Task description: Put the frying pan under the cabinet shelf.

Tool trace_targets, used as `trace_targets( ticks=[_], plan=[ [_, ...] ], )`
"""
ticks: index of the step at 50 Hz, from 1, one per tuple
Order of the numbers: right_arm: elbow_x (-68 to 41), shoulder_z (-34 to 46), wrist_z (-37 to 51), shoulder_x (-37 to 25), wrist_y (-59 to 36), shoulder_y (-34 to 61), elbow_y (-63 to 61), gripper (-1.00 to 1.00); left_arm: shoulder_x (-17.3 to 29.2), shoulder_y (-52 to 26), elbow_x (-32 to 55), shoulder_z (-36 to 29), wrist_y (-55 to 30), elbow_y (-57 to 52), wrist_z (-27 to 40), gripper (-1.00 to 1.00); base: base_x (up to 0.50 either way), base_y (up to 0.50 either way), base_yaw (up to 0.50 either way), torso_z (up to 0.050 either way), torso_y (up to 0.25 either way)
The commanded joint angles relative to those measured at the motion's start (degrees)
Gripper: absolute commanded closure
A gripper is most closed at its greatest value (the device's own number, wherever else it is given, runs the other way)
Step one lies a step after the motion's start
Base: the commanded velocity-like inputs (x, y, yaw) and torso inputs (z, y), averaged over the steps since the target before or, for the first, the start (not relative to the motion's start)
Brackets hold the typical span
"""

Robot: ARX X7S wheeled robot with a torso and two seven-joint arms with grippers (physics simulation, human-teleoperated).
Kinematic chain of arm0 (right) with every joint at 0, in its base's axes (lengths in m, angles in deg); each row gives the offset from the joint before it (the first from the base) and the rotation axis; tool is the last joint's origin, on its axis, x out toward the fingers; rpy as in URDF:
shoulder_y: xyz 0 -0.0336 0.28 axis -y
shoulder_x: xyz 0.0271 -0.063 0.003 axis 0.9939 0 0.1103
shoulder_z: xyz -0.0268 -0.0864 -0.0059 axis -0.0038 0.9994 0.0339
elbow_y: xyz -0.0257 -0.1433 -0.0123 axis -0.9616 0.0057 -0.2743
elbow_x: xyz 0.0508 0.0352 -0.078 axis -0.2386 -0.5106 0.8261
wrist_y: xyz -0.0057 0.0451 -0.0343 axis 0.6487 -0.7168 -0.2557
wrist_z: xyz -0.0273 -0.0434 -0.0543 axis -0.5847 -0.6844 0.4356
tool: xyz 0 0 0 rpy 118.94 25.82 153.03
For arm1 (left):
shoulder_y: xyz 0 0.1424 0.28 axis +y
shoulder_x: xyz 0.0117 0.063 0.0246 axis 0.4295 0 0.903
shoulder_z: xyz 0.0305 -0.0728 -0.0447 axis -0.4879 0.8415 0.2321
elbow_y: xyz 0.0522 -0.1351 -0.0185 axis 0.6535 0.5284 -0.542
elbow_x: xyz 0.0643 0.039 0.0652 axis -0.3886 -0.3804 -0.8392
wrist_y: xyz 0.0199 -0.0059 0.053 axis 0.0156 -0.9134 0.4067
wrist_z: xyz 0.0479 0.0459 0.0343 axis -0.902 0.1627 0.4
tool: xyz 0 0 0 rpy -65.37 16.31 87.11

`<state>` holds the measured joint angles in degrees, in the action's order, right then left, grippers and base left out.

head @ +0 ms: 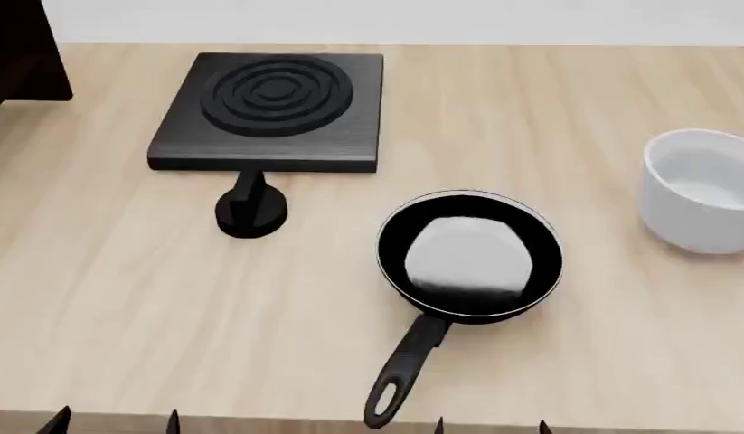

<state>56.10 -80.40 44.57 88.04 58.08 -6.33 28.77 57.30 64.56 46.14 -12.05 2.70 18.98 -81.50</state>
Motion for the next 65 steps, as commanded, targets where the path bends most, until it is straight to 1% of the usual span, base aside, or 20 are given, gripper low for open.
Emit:
trace_targets(
  ticks=[1, 11, 12, 22, 30, 34, 38, 43, 44, 48, 49, 50, 51, 52, 53, 55, 57, 61, 62, 65],
  plan=[
    [-0.54, 0.72, 0.72, -0.54, 0.00, 0.00, 0.00, -1.00, 0.57, 0.00, 0.56, -0.64, 0.00, 0.00, 0.64, -1.00, 0.00, 0.00, 0.00, 0.000, 0.000],
    [-0.89, 3.12, 3.57, -2.39, -0.63, 0.02, 0.02, -1.00, 2.35, 0.22, 1.93, -2.75, 0.78, -0.21, 3.00, -1.00, 0.00, 0.00, 0.00, 0.000, 0.000],
    [-1.64, 3.19, 3.19, -2.52, 0.65, -0.07, 0.18, -1.00, 2.50, 0.12, 2.12, -2.83, 1.03, 0.11, 3.11, -1.00, 0.00, 0.00, 0.00, 0.000, 0.000],
    [-3.37, 4.02, 3.93, -3.37, 0.32, 0.20, 0.33, -1.00, 3.33, -0.22, 3.30, -4.13, 0.45, 0.34, 3.86, -1.00, 0.00, 0.00, 0.00, 0.000, 0.000],
    [-3.76, 5.02, 4.79, -4.00, -0.67, 0.33, -0.49, -1.00, 3.95, -0.33, 3.73, -4.99, 0.45, 0.43, 4.75, -1.00, 0.00, 0.00, 0.00, 0.000, 0.000],
    [-3.74, 5.45, 5.36, -4.42, -2.27, 0.29, -2.24, -1.00, 4.28, -0.18, 4.02, -5.34, -1.01, -1.03, 5.24, -1.00, 0.00, 0.00, 0.00, 0.000, 0.000],
    [-4.10, 5.89, 5.73, -5.17, -8.08, 0.38, -9.25, -1.00, 4.98, -0.23, 4.19, -5.30, -5.61, -5.60, 6.18, -1.00, 0.00, 0.00, 0.00, 0.000, 0.000],
    [-3.86, 6.55, 6.69, -6.29, -18.10, 2.29, -18.19, -1.00, 5.64, -1.84, 3.89, -5.28, -10.82, -8.62, 7.67, -1.00, 0.00, 0.00, 0.00, 0.000, 0.000],
    [-2.57, 6.64, 7.39, -7.34, -24.15, 4.31, -22.22, -1.00, 6.03, -3.57, 3.79, -4.73, -14.40, -10.63, 8.40, -1.00, 0.00, 0.00, 0.00, 0.000, 0.000],
    [-2.92, 6.37, 7.20, -8.35, -30.74, 7.35, -26.20, -1.00, 7.01, -5.87, 4.27, -3.98, -19.85, -15.00, 9.06, -1.00, 0.00, 0.00, 0.00, 0.000, 0.000],
    [-3.03, 6.32, 7.20, -8.44, -31.19, 7.58, -26.42, -1.00, 7.11, -6.13, 4.21, -4.00, -20.51, -15.26, 9.26, -1.00, 0.00, 0.00, 0.00, 0.000, 0.000],
    [-3.29, 7.99, 3.27, -12.64, -39.79, 16.17, -30.33, -1.00, 7.27, -14.72, 4.24, -3.33, -29.11, -22.17, 10.98, -1.00, 0.00, 0.00, 0.00, 0.000, 0.000],
    [-3.43, 8.08, 3.13, -12.58, -48.38, 24.77, -30.55, -1.00, 7.21, -23.32, 4.65, -3.39, -37.70, -22.78, 10.77, -1.00, 0.00, 0.00, 0.00, 0.000, 0.000],
    [-3.50, 8.20, 2.92, -12.65, -56.98, 33.36, -29.92, -1.00, 7.48, -27.73, 4.11, -4.54, -46.12, -22.22, 10.76, -1.00, 0.01, 0.00, 0.00, 0.000, 0.000],
    [-3.64, 8.11, 2.79, -12.60, -59.12, 35.76, -29.53, -1.00, 7.33, -28.27, 4.62, -4.42, -46.59, -22.29, 10.46, -1.00, 0.00, 0.00, 0.00, 0.000, 0.000],
    [-3.88, 8.42, 2.37, -12.55, -60.65, 38.53, -28.40, -1.00, 7.59, -30.66, 4.24, -5.53, -48.45, -22.04, 10.47, -1.00, 0.00, 0.00, 0.00, 0.000, 0.000],
    [-4.25, 8.35, 2.00, -12.40, -61.53, 40.32, -27.85, -1.00, 6.92, -32.50, 6.03, -4.25, -51.33, -22.02, 9.73, -1.00, 0.00, 0.00, 0.00, 0.000, 0.000],
    [-4.99, 8.39, 1.14, -12.26, -63.71, 44.30, -25.80, -1.00, 7.42, -35.48, 5.17, -5.70, -52.87, -21.03, 10.31, -1.00, 0.00, 0.00, 0.00, 0.000, 0.000],
    [-5.27, 8.37, 0.80, -12.14, -64.48, 45.83, -25.12, -1.00, 7.18, -36.95, 6.36, -5.26, -54.72, -20.42, 9.34, -1.00, 0.00, 0.00, 0.00, 0.000, 0.000],
    [-5.49, 9.08, 0.23, -12.18, -66.40, 49.55, -23.01, -1.00, 7.30, -40.18, 6.52, -5.76, -56.86, -19.13, 9.19, -1.00, 0.00, 0.00, 0.00, 0.000, 0.000]
  ],
)
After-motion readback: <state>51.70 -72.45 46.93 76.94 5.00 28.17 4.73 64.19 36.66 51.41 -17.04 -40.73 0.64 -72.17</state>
